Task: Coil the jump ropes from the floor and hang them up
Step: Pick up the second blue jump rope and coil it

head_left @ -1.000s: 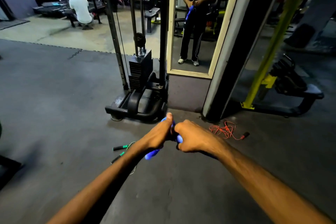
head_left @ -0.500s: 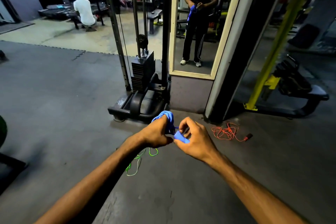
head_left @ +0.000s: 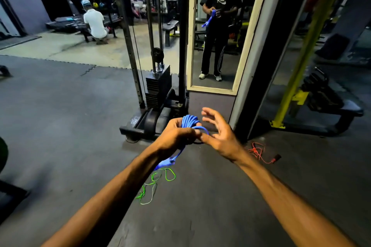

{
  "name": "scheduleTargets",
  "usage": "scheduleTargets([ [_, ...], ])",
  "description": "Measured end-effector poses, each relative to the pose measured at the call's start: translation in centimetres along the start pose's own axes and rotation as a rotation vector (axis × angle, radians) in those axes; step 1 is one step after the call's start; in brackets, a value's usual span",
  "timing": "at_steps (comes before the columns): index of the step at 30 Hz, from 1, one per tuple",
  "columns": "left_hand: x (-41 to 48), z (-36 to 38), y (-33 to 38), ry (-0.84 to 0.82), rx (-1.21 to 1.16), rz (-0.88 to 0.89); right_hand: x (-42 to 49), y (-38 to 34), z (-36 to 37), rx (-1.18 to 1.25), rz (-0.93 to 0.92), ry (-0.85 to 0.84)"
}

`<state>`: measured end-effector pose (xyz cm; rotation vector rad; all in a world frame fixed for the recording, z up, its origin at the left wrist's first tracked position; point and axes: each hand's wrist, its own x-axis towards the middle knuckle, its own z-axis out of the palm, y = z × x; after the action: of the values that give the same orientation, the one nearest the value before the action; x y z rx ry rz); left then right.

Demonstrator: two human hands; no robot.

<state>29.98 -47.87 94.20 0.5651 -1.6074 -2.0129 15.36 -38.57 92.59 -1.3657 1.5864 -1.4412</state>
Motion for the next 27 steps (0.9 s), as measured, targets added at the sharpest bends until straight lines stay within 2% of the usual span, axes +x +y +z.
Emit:
scheduleTargets([
  [5, 0.4, -0.8, 2.2, -0.126, -0.059, -0.014, 2.1, -2.4, -0.7, 0.241, 0.094, -0.252],
  [9, 0.6, -1.3, 3.9, -0.193, -0.13, -0.016, 3.1, -3.5, 0.0, 0.382, 0.138, -0.267],
  [13, 2.1, -2.1, 5.7, -0.188, -0.135, -0.062, 5.1, -4.8, 0.1, 0.408, 0.167, -0.278],
  [16, 4.0, -2.7, 7.1, -0.107, -0.042, -0.102, 6.8, -5.2, 0.0, 0.407, 0.201, -0.241],
  [22, 7.9, -3.2, 8.4, 0.164, 0.135, -0.111, 10.5, -5.2, 1.0, 0.227, 0.155, -0.081],
  [27, 10.8, -4.0, 8.4, 0.205, 0.22, 0.013, 13.2, -5.3, 1.3, 0.002, 0.114, 0.02],
])
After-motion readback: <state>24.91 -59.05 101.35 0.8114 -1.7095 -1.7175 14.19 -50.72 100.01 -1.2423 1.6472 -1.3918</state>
